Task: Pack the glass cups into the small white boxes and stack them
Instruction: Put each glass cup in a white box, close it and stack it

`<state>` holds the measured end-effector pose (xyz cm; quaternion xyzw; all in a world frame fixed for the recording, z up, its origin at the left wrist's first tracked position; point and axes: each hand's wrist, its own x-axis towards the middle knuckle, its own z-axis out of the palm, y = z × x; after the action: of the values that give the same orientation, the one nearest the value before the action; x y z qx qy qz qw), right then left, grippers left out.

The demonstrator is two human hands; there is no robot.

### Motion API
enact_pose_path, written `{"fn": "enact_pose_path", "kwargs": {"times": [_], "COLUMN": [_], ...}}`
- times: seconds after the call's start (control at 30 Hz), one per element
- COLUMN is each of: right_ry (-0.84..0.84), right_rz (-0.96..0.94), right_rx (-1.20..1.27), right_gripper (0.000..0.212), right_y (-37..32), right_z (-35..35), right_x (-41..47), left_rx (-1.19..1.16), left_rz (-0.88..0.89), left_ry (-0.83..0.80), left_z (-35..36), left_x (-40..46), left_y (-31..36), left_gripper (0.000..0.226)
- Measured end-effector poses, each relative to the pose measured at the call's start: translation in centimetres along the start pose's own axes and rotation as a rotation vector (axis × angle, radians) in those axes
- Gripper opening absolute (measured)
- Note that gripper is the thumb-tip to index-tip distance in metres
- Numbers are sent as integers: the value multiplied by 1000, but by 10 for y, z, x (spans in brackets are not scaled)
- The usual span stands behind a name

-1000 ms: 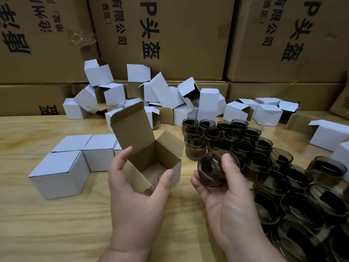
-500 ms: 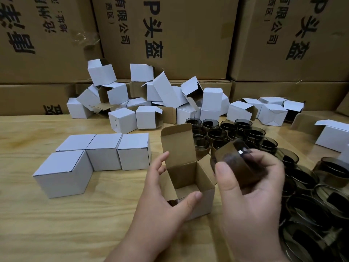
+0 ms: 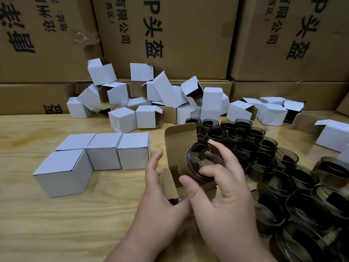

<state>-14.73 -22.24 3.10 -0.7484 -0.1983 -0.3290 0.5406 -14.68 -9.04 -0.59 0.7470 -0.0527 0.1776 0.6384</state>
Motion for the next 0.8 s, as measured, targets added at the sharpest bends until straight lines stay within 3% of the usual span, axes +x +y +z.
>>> {"fn": "enact_pose_path", "kwargs": {"times": [0.43, 0.8], "right_ry": [-156, -285], "right_rz": [127, 203], "right_rx": [-170, -235], "right_gripper": [21, 21], "right_y": [9, 11], "right_z": [-1, -1], "right_x": [0, -1], "left_rx": [-14, 73], "left_rz": [-29, -23], "left_ry": [18, 41], "left_z": [2, 1], "left_x": [-1, 0], "left_y": [6, -2], "left_gripper": [101, 113]}}
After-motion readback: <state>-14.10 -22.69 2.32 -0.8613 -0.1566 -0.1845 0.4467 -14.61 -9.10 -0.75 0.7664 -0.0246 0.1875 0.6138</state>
